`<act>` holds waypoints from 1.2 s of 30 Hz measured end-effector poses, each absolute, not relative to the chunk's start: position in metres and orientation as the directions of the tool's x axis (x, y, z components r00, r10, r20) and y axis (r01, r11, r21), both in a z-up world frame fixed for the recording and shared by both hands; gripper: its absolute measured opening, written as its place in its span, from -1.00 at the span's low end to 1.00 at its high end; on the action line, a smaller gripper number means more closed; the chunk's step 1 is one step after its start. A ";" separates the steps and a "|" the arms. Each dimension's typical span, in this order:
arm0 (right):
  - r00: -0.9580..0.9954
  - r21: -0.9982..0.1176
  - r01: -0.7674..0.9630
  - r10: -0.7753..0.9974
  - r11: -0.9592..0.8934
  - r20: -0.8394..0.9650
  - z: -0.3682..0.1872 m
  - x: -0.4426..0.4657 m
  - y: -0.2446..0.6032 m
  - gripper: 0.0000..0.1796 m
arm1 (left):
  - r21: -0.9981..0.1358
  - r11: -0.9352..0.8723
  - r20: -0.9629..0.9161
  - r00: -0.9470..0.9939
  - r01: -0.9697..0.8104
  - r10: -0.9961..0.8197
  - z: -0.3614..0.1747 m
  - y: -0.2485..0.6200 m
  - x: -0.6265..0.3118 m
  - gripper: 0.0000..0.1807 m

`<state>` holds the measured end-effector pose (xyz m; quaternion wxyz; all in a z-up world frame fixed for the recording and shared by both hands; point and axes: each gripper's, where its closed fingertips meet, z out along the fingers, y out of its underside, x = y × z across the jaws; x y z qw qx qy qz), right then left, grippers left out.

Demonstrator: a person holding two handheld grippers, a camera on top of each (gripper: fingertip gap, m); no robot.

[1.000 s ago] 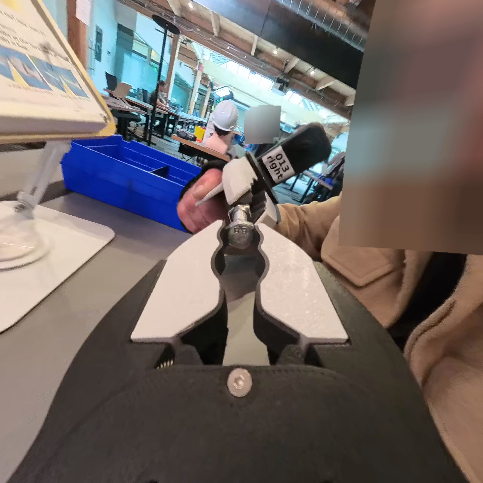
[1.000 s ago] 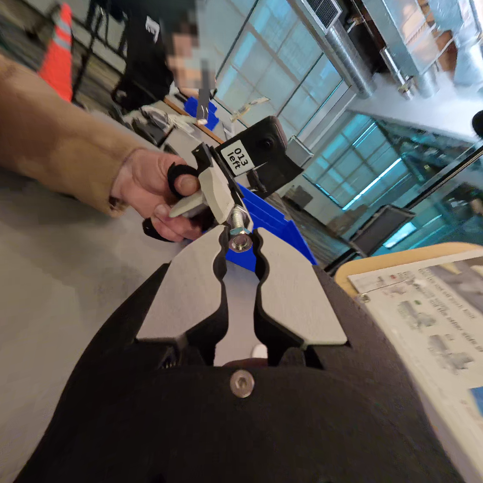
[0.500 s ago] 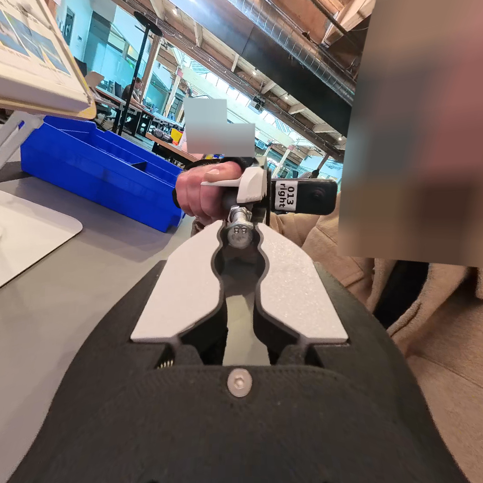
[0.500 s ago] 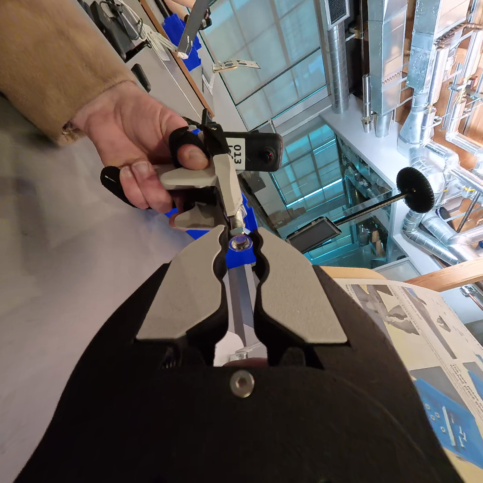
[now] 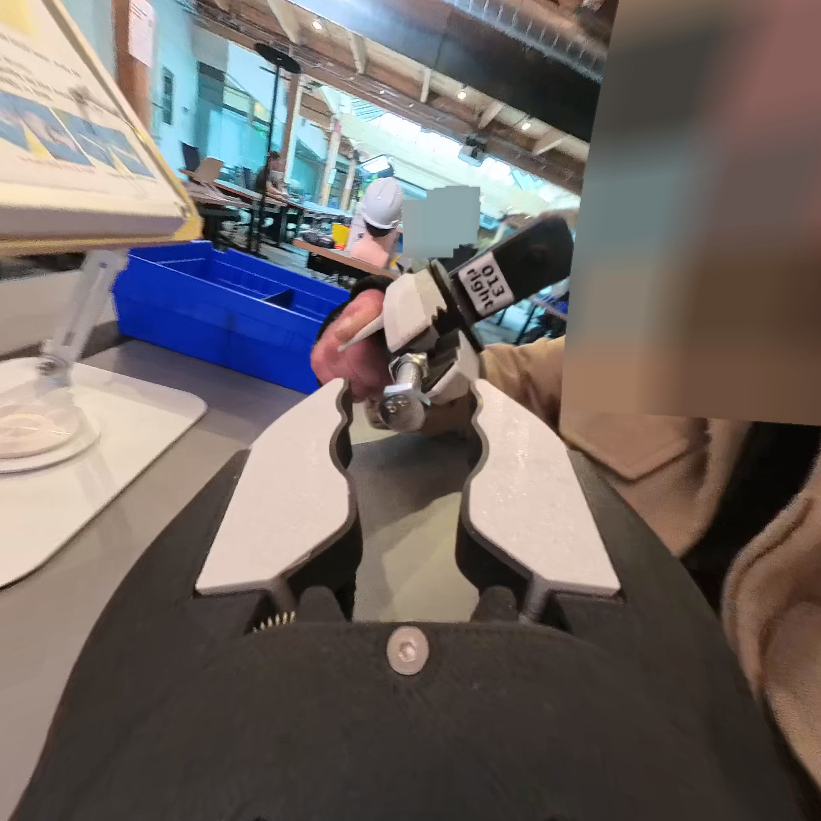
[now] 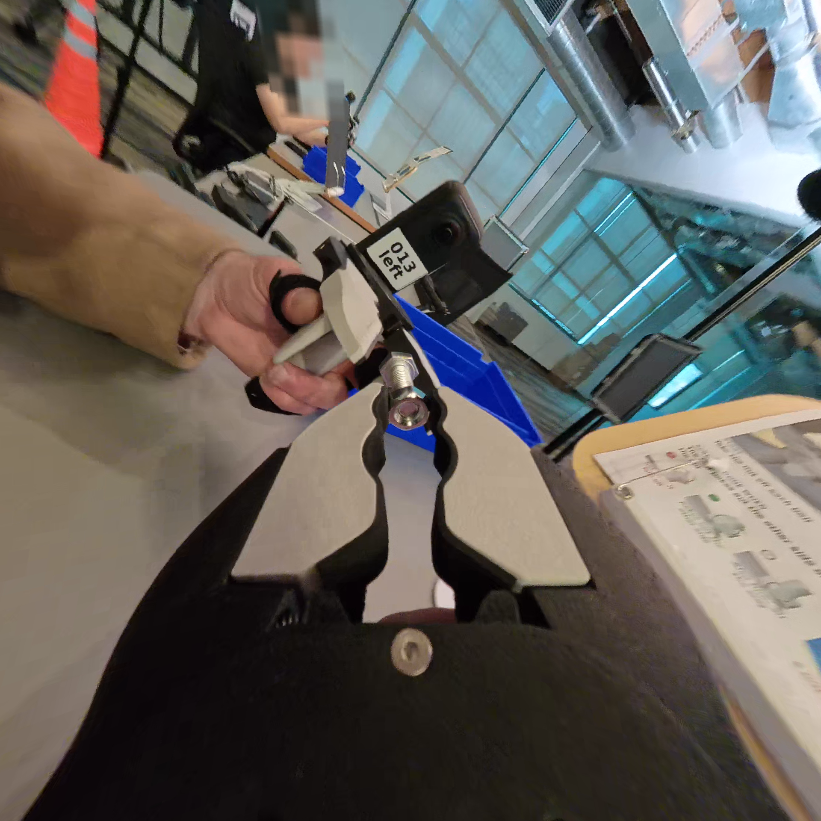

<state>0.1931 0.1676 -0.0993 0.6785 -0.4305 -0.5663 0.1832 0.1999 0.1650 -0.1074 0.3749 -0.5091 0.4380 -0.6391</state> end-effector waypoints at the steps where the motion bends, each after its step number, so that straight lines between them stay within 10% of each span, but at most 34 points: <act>1: 0.291 -0.829 0.206 0.776 0.520 0.560 -0.099 0.193 0.168 -0.80 | -0.954 -0.298 0.288 -0.176 0.033 -0.941 -0.108 0.166 0.199 -0.48; 23: 0.040 -0.978 -0.158 0.989 -0.136 -0.143 -0.100 0.196 0.167 -0.80 | -0.981 0.186 -0.189 0.054 -0.053 -0.980 -0.107 0.166 0.200 -0.81; 30: 0.105 -0.991 -0.125 0.993 -0.038 -0.051 -0.102 0.196 0.169 -0.80 | -0.996 0.068 -0.069 0.030 -0.052 -0.997 -0.109 0.167 0.199 -0.80; 36: 0.267 -0.931 0.073 0.892 0.358 0.364 -0.103 0.195 0.169 -0.80 | -0.955 -0.296 0.290 -0.144 0.018 -0.946 -0.112 0.167 0.200 -0.80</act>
